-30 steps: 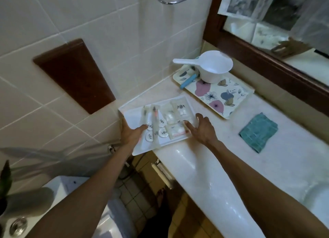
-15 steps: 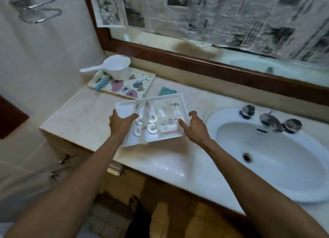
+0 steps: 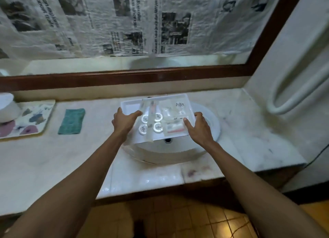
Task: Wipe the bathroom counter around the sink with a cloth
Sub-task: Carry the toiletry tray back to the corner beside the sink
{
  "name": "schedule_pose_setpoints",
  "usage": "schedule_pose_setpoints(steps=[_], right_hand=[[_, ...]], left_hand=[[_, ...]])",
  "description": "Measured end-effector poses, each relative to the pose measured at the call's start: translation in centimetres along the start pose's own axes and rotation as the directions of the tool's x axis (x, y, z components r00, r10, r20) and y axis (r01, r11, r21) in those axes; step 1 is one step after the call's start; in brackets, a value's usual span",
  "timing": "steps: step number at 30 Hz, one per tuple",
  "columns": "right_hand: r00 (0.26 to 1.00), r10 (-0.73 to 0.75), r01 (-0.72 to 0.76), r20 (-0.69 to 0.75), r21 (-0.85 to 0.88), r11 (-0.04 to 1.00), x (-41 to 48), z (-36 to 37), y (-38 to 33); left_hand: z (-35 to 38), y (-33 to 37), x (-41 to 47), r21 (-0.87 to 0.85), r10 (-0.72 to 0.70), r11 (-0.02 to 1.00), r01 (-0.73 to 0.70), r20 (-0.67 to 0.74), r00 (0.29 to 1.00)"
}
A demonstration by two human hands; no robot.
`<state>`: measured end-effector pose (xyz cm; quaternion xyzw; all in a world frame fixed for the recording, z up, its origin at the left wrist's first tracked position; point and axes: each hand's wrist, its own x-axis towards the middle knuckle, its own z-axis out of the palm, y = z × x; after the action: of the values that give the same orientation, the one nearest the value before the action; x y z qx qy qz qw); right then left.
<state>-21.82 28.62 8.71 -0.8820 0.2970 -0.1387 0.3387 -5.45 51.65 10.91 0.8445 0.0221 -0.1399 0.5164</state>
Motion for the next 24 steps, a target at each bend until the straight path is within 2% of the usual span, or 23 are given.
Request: schedule_pose_setpoints(steps=[4,9,18,21,24], right_hand=[[0.991,0.128,-0.129,-0.045,-0.037,0.991,1.6,-4.6,4.4],[0.968,0.224,-0.231,-0.116,-0.05,0.972,5.2,-9.5,9.1],[0.917,0.339,-0.362,-0.21,-0.079,0.929,14.8,-14.9,16.4],[0.894,0.396,-0.418,-0.21,-0.073,0.905,17.0,-15.9,18.6],[0.885,0.42,-0.44,-0.2,-0.064,0.896,18.8,-16.6,20.7]], left_hand=[[6.7,4.5,0.5,0.068,0.075,0.994,-0.081,0.085,0.994],[14.6,10.0,1.4,0.039,0.105,0.993,-0.113,0.164,0.981],[28.2,17.1,8.1,0.065,0.162,0.979,-0.193,0.33,0.93],[31.9,17.9,9.9,0.076,0.145,0.979,-0.187,0.38,0.914],[34.6,18.6,10.1,0.035,0.091,0.993,-0.114,0.397,0.913]])
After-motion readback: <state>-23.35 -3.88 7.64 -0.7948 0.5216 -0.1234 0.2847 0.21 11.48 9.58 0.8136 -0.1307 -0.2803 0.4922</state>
